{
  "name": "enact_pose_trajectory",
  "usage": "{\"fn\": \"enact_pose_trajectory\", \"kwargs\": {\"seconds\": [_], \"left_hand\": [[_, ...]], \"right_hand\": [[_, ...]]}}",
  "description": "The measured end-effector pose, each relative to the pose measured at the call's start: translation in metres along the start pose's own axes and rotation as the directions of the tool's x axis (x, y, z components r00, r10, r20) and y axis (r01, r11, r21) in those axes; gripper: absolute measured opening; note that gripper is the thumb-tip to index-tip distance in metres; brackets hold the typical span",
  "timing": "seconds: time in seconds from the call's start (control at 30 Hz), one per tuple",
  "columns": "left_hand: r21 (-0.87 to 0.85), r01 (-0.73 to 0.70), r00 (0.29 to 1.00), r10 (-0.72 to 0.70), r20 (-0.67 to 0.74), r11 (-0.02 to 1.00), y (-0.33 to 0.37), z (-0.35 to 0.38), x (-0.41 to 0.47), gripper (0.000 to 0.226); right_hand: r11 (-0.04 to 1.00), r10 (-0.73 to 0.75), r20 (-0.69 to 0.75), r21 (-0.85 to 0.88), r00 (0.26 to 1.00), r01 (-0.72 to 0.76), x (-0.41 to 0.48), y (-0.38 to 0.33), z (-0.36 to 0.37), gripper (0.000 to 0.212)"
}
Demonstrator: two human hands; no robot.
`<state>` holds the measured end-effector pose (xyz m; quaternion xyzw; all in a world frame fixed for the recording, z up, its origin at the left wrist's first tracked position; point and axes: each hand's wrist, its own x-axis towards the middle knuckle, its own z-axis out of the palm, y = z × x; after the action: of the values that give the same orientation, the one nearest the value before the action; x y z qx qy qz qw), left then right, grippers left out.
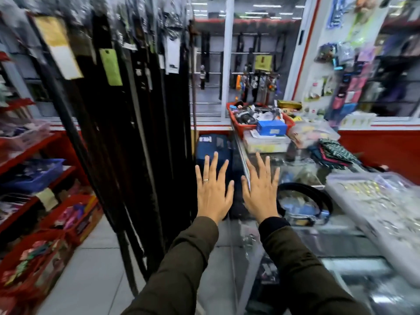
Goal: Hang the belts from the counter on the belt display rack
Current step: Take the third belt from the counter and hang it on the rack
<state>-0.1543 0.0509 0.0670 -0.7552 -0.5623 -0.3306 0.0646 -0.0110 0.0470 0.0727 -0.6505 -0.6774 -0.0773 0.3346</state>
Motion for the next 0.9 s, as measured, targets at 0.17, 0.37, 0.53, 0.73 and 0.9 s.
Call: {"fn": "enact_pose_trajectory", "kwargs": {"seconds": [0.17,0.37,0.53,0.73,0.9], "left_hand": [[-0.058,-0.099,0.981,0.107,0.161,0.993,0.047,0.056,-0.008,0.058],[-0.191,-0.259,0.810,0.321,0.490,0.947,0.094,0.125,-0.005,0.066],[-0.155,-0.318,0.666,0.337,0.665,0.935,0.123,0.151,-0.003,0.063],[-0.052,-0.314,0.695,0.267,0.668,0.948,0.131,0.143,-0.003,0.040],[-0.086,-0.298,0.759,0.290,0.583,0.951,0.113,0.131,-0.007,0.034]], "right_hand": [[0.982,0.162,0.100,-0.111,0.982,-0.151,-0.028,0.079,-0.014,0.058],[0.870,0.407,0.356,-0.432,0.841,-0.238,-0.043,0.160,-0.028,0.061],[0.864,0.421,0.505,-0.477,0.754,-0.163,-0.042,0.186,-0.033,0.042],[0.933,0.282,0.556,-0.348,0.782,-0.089,-0.042,0.195,-0.034,0.039],[0.972,0.219,0.605,-0.200,0.765,-0.120,-0.040,0.192,-0.042,0.034]]}}
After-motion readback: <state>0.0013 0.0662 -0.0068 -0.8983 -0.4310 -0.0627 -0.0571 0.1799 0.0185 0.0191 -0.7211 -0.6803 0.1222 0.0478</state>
